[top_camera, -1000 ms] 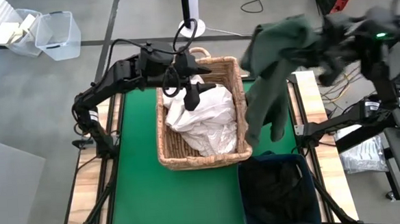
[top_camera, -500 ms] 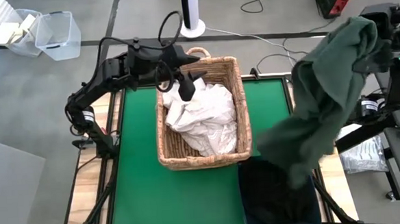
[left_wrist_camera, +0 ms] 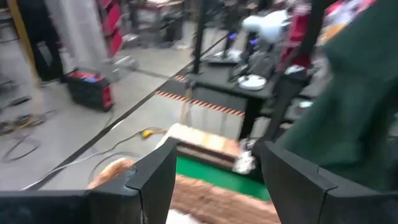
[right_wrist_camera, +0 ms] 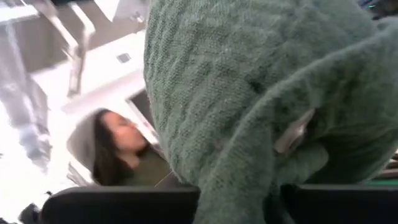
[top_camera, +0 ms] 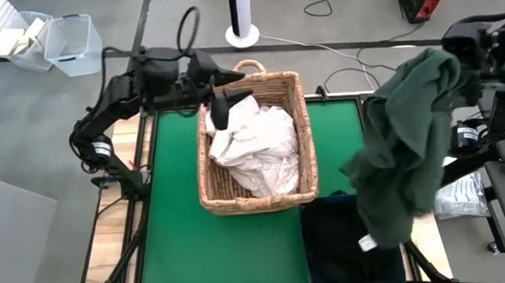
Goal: Sort clothes
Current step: Put the green polo shirt into the laundry organizer
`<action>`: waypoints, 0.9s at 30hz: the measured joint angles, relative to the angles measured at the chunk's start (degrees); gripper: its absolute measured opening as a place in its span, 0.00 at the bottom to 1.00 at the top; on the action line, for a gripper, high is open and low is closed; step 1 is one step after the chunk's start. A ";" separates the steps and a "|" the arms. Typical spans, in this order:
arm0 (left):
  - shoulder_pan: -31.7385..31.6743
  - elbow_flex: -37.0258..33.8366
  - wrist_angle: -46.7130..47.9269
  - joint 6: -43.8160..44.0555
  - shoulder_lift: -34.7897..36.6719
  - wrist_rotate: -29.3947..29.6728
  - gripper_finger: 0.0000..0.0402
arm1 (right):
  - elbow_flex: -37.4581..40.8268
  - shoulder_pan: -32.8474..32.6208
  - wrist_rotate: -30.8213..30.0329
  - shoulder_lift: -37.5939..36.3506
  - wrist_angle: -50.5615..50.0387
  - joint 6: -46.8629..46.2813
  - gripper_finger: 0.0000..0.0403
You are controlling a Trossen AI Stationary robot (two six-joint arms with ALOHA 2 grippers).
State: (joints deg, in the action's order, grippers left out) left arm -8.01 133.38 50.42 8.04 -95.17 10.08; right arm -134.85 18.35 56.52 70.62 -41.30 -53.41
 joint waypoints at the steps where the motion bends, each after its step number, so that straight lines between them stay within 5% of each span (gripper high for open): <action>1: 0.62 0.00 -0.33 0.03 0.56 -0.32 0.53 | 0.00 0.00 0.00 0.22 -1.86 2.52 0.03; 6: 3.73 0.00 0.62 -0.07 3.57 -0.47 0.52 | 0.04 -0.51 -0.07 2.50 -4.95 8.44 0.03; 12: 6.10 0.00 3.85 -0.21 8.52 -0.26 0.49 | 0.16 -6.80 -0.31 6.22 -4.75 3.46 0.03; 21: 6.64 0.00 10.16 -0.01 14.42 -0.02 0.45 | 0.11 -24.99 -7.38 9.44 0.18 -7.54 0.03; 27: 6.64 0.00 10.24 -0.01 16.07 0.01 0.44 | 0.13 -38.84 -18.58 11.03 0.32 -12.66 0.03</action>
State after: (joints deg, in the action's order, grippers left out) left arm -1.37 133.38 60.66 8.03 -79.09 10.09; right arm -134.72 -20.49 37.94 81.65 -40.98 -66.07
